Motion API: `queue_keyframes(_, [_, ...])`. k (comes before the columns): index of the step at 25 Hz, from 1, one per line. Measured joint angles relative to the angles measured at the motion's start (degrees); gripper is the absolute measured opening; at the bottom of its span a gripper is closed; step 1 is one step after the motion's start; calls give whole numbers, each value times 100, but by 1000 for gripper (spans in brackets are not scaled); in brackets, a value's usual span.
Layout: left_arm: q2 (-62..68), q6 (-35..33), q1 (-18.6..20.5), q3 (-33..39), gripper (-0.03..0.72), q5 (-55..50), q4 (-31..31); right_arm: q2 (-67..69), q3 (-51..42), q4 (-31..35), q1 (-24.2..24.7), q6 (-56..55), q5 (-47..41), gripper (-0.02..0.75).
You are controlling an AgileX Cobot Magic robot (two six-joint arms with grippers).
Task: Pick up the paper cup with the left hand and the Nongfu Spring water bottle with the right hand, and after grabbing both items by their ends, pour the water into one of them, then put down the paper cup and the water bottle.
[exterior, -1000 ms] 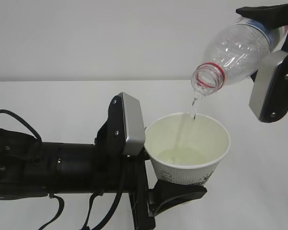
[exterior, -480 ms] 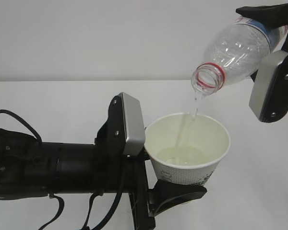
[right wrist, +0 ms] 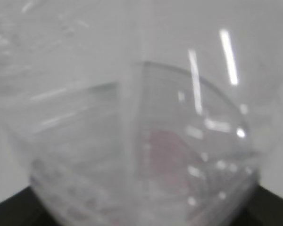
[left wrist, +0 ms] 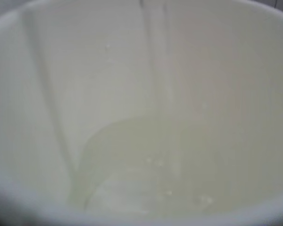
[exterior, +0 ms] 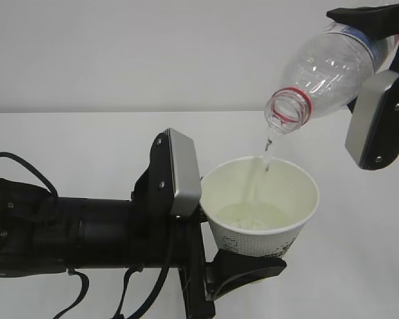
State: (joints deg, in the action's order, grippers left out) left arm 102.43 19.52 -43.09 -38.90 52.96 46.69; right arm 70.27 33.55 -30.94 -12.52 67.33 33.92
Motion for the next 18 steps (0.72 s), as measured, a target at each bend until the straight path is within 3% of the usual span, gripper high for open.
queue_keyframes(18, [0,76,0,0,513,0,289,0,0,14,0,22,2,504])
